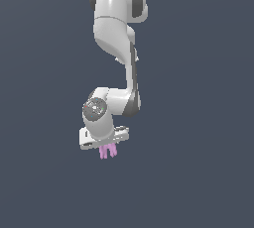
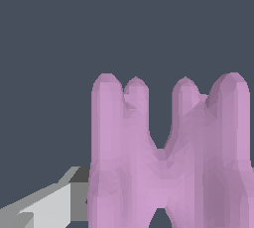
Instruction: Pick up the object and move it to a goal position.
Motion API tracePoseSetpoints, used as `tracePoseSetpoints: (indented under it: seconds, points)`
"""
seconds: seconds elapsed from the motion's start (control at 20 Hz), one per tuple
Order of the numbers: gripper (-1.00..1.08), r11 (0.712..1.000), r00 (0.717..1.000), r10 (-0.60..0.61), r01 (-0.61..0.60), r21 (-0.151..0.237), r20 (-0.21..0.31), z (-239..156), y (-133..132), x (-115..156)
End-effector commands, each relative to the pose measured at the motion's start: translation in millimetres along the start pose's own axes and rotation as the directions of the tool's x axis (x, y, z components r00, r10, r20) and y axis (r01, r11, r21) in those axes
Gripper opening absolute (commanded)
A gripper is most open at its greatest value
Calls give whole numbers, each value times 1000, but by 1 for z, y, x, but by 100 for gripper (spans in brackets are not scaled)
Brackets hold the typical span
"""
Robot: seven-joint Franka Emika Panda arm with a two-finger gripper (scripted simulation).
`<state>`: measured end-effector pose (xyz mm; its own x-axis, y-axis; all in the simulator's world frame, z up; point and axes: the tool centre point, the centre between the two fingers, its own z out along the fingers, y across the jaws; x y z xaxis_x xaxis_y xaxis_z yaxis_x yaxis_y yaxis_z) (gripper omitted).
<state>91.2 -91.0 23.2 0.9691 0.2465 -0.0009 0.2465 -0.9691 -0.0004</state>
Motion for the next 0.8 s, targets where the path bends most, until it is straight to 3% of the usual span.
tracePoseSetpoints:
  seconds: [0.0,0.75]
  points:
    - [-100,1000,1000,0,0,0,-1,-6,-1,-2]
    - [-100,1000,1000,0,0,0,-1,-92,-15,-44]
